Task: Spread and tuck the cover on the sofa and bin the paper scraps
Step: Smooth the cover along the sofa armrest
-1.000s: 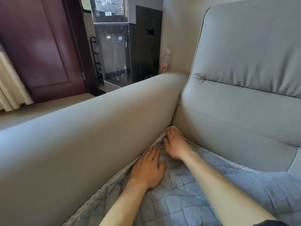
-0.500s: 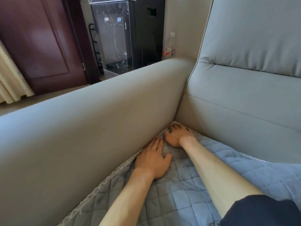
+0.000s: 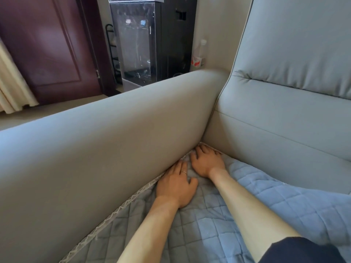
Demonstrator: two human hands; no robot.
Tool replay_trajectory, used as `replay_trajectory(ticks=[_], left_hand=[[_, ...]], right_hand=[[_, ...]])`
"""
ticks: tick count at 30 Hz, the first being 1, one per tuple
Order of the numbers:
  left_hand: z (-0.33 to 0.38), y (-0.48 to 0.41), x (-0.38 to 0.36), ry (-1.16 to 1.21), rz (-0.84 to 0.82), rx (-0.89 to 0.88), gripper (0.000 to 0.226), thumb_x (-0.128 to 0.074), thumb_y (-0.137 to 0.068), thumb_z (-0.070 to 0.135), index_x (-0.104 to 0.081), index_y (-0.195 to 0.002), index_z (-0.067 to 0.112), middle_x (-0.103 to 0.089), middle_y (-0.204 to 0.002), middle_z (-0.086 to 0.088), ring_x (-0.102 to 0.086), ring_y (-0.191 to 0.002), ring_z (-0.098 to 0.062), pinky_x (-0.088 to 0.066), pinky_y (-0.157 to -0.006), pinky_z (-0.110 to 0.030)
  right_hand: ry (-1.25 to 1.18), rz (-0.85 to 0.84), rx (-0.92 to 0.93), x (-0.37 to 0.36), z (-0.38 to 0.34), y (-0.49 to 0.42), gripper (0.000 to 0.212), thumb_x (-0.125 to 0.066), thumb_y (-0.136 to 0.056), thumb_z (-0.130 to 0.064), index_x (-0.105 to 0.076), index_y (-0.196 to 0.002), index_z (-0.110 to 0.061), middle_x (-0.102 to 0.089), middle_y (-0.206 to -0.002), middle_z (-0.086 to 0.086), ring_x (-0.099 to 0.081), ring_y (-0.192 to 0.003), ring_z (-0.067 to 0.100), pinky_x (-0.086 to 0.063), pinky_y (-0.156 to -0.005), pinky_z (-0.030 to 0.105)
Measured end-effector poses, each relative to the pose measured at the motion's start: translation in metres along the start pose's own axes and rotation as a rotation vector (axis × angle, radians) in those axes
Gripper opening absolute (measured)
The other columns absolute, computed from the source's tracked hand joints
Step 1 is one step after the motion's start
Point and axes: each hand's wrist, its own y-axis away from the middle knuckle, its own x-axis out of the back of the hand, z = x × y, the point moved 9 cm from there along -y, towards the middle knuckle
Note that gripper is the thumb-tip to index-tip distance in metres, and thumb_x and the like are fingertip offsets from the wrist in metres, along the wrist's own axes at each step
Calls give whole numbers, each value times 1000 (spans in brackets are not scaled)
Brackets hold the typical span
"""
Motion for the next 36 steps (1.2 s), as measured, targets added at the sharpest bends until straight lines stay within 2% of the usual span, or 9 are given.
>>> replay_trajectory(ticks=[2,6,12,17,22,28,30,33,36], left_hand=[[2,9,9,-3,58,-5,65,-29,-98,45,-16,-156,17,-13,-163,0,-12,-149,-12,-11,-118,-28],[20,21,15,25,78,-1,64,-30,-99,45,-19,-155,17,-15,-163,0,-14,-148,-13,-13,-118,-28],[8,-2,7,19,-19,24,67,-29,-98,46,-14,-156,16,-10,-164,-1,-10,-149,-15,-9,-119,-30],[-5,2,-33,9,-126,35,65,-27,-100,47,-13,-156,17,-9,-164,0,-9,-149,-14,-11,-120,-32],[-7,42,-13,22,-128,-8,58,-21,-103,46,-16,-156,23,-9,-164,4,-8,-149,-12,-9,-118,-29],[-12,121,57,94,243,-11,49,-30,-98,45,-46,-142,29,-36,-153,13,-33,-139,-9,-25,-114,-28],[-42,160,67,232,354,78,44,-36,-95,44,-58,-130,29,-50,-140,15,-46,-128,-9,-36,-106,-26],[-96,234,94,274,663,297,23,-54,-91,26,-67,-108,20,-63,-111,1,-59,-102,-22,-45,-88,-31],[-160,293,81,441,633,713,33,-61,-90,32,-60,-117,14,-58,-116,-6,-57,-107,-27,-46,-90,-34]], right_hand=[[-13,44,-31,10,-1,9,59,-23,-98,-47,-32,-150,-22,-25,-160,-1,-23,-146,19,-19,-117,42],[77,-102,-66,19,11,13,69,-22,-96,-51,-21,-155,-15,-19,-163,2,-18,-148,22,-18,-119,43],[177,-217,-66,30,2,-16,72,-22,-94,-59,-34,-151,-17,-37,-154,12,-35,-139,31,-31,-112,45],[67,-301,-72,-35,16,10,75,-17,-97,-59,-4,-156,-16,0,-165,2,-1,-151,22,-4,-121,47],[78,-350,-135,-14,25,71,82,-15,-91,-73,1,-157,-26,9,-164,3,11,-150,26,7,-117,55],[59,-294,-71,38,-14,114,70,-18,-91,-71,-16,-154,-39,-2,-165,3,4,-150,33,5,-112,69],[29,-295,7,35,-43,132,67,-16,-93,-67,-25,-151,-36,-9,-164,2,0,-151,29,3,-111,69],[-18,-220,104,42,-93,162,69,-17,-95,-64,-35,-147,-24,-22,-161,4,-7,-150,26,-6,-113,67],[-34,-176,153,36,-137,202,77,-22,-95,-64,-22,-153,-14,-13,-163,11,-1,-150,27,-6,-117,59]])
